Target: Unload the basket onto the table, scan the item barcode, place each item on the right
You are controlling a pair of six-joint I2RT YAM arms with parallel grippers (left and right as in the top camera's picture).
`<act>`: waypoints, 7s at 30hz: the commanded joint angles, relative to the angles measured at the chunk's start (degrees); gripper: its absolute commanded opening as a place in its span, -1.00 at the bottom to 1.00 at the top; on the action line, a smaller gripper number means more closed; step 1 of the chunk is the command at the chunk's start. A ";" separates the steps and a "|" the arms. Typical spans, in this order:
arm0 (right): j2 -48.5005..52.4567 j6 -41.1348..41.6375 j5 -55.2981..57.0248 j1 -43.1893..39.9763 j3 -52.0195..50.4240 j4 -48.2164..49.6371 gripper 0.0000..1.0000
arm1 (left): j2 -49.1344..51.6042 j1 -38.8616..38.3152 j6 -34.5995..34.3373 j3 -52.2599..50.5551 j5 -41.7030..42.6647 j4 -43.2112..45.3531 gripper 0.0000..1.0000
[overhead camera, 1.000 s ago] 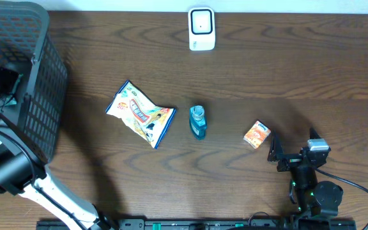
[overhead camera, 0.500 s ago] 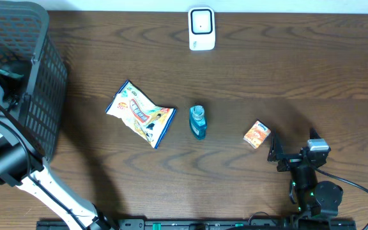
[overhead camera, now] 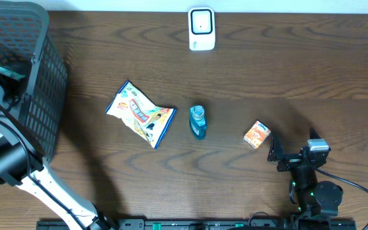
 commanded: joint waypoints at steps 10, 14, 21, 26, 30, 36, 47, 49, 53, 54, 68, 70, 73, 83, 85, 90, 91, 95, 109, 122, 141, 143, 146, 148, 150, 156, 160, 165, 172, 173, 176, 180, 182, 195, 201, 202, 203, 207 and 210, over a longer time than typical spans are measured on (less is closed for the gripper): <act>-0.20 0.55 0.44 0.39 -0.09 -0.24 0.99 | -24.13 0.02 -4.57 0.24 -0.09 -9.84 -0.86; -0.20 0.55 0.44 0.39 -0.09 -0.24 0.98 | -33.77 0.02 -10.58 0.24 3.93 -13.07 -0.86; -0.20 0.55 0.44 0.39 -0.09 -0.26 0.98 | -48.41 -4.31 -10.91 0.24 17.25 -16.87 -0.86; -0.20 0.55 0.44 0.39 -0.09 -0.26 0.98 | -54.47 -16.20 -8.28 0.20 17.62 -25.49 -0.85; -0.20 0.55 0.44 0.39 -0.09 -0.24 0.99 | -55.41 -28.24 -4.85 -1.14 13.79 -31.63 -0.86; -0.20 0.55 0.44 0.39 -0.09 -0.24 0.99 | -55.39 -41.94 -3.19 -4.94 10.69 -34.88 -0.86; -0.20 0.55 0.44 0.39 -0.09 -0.24 0.99 | -55.39 -56.81 2.51 -18.21 9.84 -38.23 -0.86; -0.20 0.55 0.44 0.39 -0.09 -0.24 0.99 | -55.39 -57.99 2.54 -21.11 9.84 -38.05 -0.85; -0.20 0.55 0.44 0.39 -0.09 -0.24 0.98 | -55.36 -60.06 3.85 -26.58 9.86 -34.95 -0.86; -0.20 0.55 0.44 0.39 -0.09 -0.24 0.99 | -55.32 -60.50 3.82 -28.02 9.86 -33.16 -0.85; -0.20 0.55 0.44 0.39 -0.09 -0.24 0.99 | -50.97 -61.72 -2.97 -48.54 9.90 -7.63 -0.85; -0.20 0.55 0.44 0.39 -0.09 -0.24 0.98 | -49.48 -61.72 -2.99 -49.64 10.14 -5.77 -0.85; -0.20 0.55 0.44 0.39 -0.09 -0.26 0.99 | -47.08 -61.72 -3.48 -49.83 10.14 -5.11 -0.85; -0.20 0.55 0.44 0.39 -0.09 -0.26 0.98 | -47.56 -60.70 -2.64 -43.08 8.46 -5.09 0.96; -0.20 0.55 0.44 0.39 -0.09 -0.26 0.98 | -49.03 -60.22 -2.19 -38.86 6.51 -6.84 0.96; -0.20 0.55 0.44 0.39 -0.09 -0.24 0.99 | -53.42 -58.55 -1.97 -26.80 -6.69 -10.60 0.96; -0.20 0.55 0.44 0.39 -0.09 -0.24 0.99 | -54.31 -58.12 -1.38 -24.72 -9.81 -10.58 0.96; -0.20 0.55 0.44 0.39 -0.09 -0.26 0.99 | -57.79 -55.52 0.13 -17.42 -21.81 -7.72 0.96; -0.20 0.55 0.44 0.39 -0.09 -0.24 0.98 | -65.90 -49.37 23.89 -10.58 -26.32 22.99 0.96; -0.13 18.45 -15.10 0.39 -0.09 0.52 0.99 | -80.37 -49.37 31.61 -13.77 -12.52 3.78 0.96; -0.02 56.30 -48.89 1.51 2.49 20.20 0.99 | -121.70 -49.35 30.05 -29.92 -0.28 4.57 0.96; 0.42 55.52 -48.87 1.51 5.55 19.52 0.98 | -123.95 -49.55 29.68 -29.90 -0.37 4.15 0.95; 2.78 51.58 -48.83 1.46 10.99 15.72 0.99 | -125.63 -50.42 29.68 -29.90 -0.35 1.97 0.96; 6.12 46.75 -48.83 1.46 15.91 10.05 0.99 | -125.79 -50.49 29.68 -29.92 -0.37 1.16 0.96; 11.32 40.33 -48.89 1.51 22.03 3.08 0.99 | -125.81 -50.42 29.68 -30.23 -0.35 1.27 0.96; 26.91 24.24 -48.78 1.53 39.65 -12.50 0.99 | -127.16 -48.37 29.66 -31.85 -0.33 1.20 0.96; 36.35 16.61 -46.42 2.27 50.90 -22.45 0.99 | -127.16 -47.45 29.66 -32.50 -0.33 1.18 0.96; 43.80 14.38 -39.74 8.55 59.12 -27.85 0.99 | -127.16 -49.20 29.66 -32.94 -0.31 1.18 0.96; 47.04 10.82 -39.41 13.46 59.82 -26.88 0.98 | -127.12 -51.10 29.68 -32.94 -1.79 6.82 0.96; 47.28 10.82 -39.39 13.46 59.82 -27.06 0.99 | -127.12 -51.10 29.68 -32.94 -2.82 7.78 0.96; 48.04 11.82 -38.80 13.49 59.80 -26.84 0.99 | -127.12 -51.10 29.66 -32.96 -5.97 10.32 0.96; 49.00 13.73 -38.77 13.49 59.80 -22.84 0.99 | -127.10 -51.10 29.66 -34.16 -6.84 13.35 0.96; 49.22 13.62 -38.27 13.46 59.80 -21.05 0.98 | -127.10 -51.10 29.66 -35.15 -6.84 13.75 0.96; 57.75 20.79 -18.78 21.62 60.54 -15.30 0.98 | -126.73 -51.10 22.34 -46.21 -6.82 17.75 0.96; 72.81 18.34 2.58 31.93 73.64 -30.88 0.99 | -126.73 -51.10 18.47 -52.41 -6.51 17.53 0.96; 75.73 18.05 4.66 33.16 77.59 -34.12 0.98 | -126.73 -51.10 18.47 -53.35 -6.27 17.35 0.96; 79.25 17.53 6.71 34.36 82.75 -37.94 0.99 | -126.73 -51.10 18.47 -54.45 -6.16 17.20 0.96; 92.13 15.80 10.91 37.35 102.42 -52.02 0.99 | -126.73 -51.10 18.49 -58.14 -6.16 17.18 0.96; 102.18 15.80 13.53 38.53 116.89 -64.32 0.98 | -126.73 -51.10 18.47 -61.24 -6.16 17.14 0.96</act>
